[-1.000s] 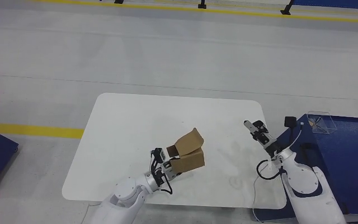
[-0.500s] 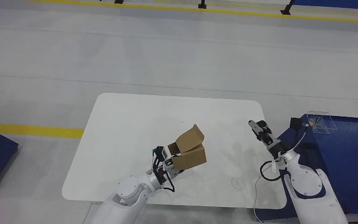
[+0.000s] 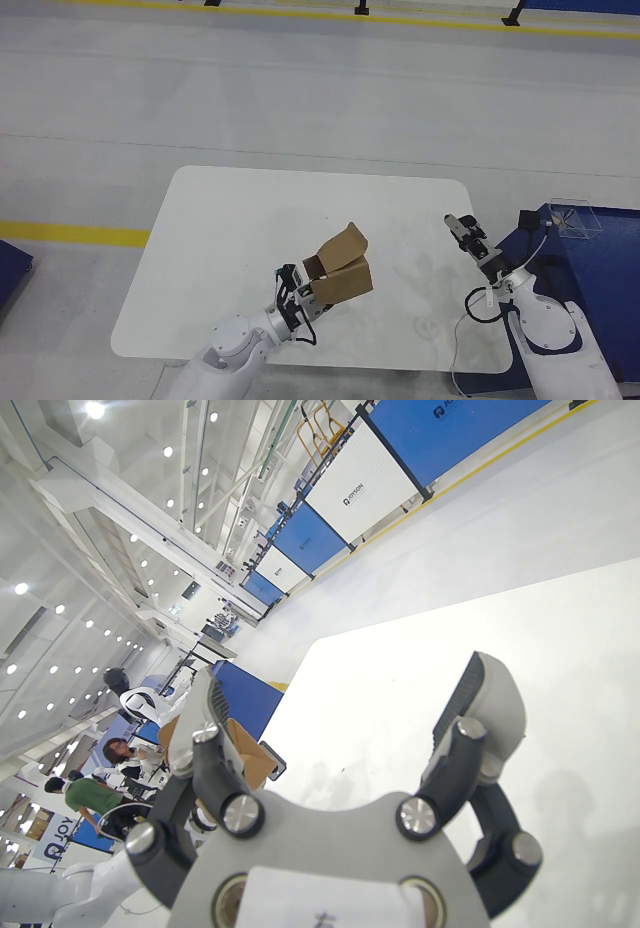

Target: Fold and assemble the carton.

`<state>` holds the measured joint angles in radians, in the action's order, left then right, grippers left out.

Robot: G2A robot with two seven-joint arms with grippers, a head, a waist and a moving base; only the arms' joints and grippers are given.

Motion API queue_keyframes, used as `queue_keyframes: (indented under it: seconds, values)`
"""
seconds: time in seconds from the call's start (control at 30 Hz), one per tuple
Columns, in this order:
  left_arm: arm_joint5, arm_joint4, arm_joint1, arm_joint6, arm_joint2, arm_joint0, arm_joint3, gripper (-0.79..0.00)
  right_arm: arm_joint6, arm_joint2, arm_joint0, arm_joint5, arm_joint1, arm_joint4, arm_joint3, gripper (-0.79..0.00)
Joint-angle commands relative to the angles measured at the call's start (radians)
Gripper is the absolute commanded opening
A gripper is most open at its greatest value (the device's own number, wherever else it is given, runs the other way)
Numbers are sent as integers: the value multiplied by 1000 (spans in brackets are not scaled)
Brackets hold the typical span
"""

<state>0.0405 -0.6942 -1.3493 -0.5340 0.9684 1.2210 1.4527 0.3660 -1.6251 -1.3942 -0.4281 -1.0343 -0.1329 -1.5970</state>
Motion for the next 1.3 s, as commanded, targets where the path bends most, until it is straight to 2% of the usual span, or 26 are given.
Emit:
queue_keyframes:
  seconds: [0.0, 0.1, 0.2, 0.27, 0.3, 0.37, 0.47, 0.67, 0.8, 1.03, 1.27]
  values:
    - [156, 20, -2, 161, -25, 34, 128, -785, 0, 0, 0, 0, 0, 0, 0, 0]
    - [295, -44, -15, 414, -63, 106, 314, -785, 0, 0, 0, 0, 0, 0, 0, 0]
    - [366, -197, -39, 681, -111, 171, 441, -785, 0, 0, 0, 0, 0, 0, 0, 0]
    - [337, -316, -62, 895, -140, 201, 472, -785, 0, 0, 0, 0, 0, 0, 0, 0]
    - [334, -371, -74, 976, -160, 201, 487, -785, 0, 0, 0, 0, 0, 0, 0, 0]
    - [274, -490, -98, 1146, -181, 197, 494, -785, 0, 0, 0, 0, 0, 0, 0, 0]
    - [152, -593, -133, 1330, -215, 160, 480, -785, 0, 0, 0, 0, 0, 0, 0, 0]
    - [-73, -646, -192, 1583, -260, 65, 388, -785, 0, 0, 0, 0, 0, 0, 0, 0]
    - [-162, -676, -228, 1731, -278, 7, 317, -785, 0, 0, 0, 0, 0, 0, 0, 0]
    - [-323, -747, -276, 1841, -270, -41, 184, -785, 0, 0, 0, 0, 0, 0, 0, 0]
    - [-379, -782, -315, 1878, -258, -102, 71, -785, 0, 0, 0, 0, 0, 0, 0, 0]
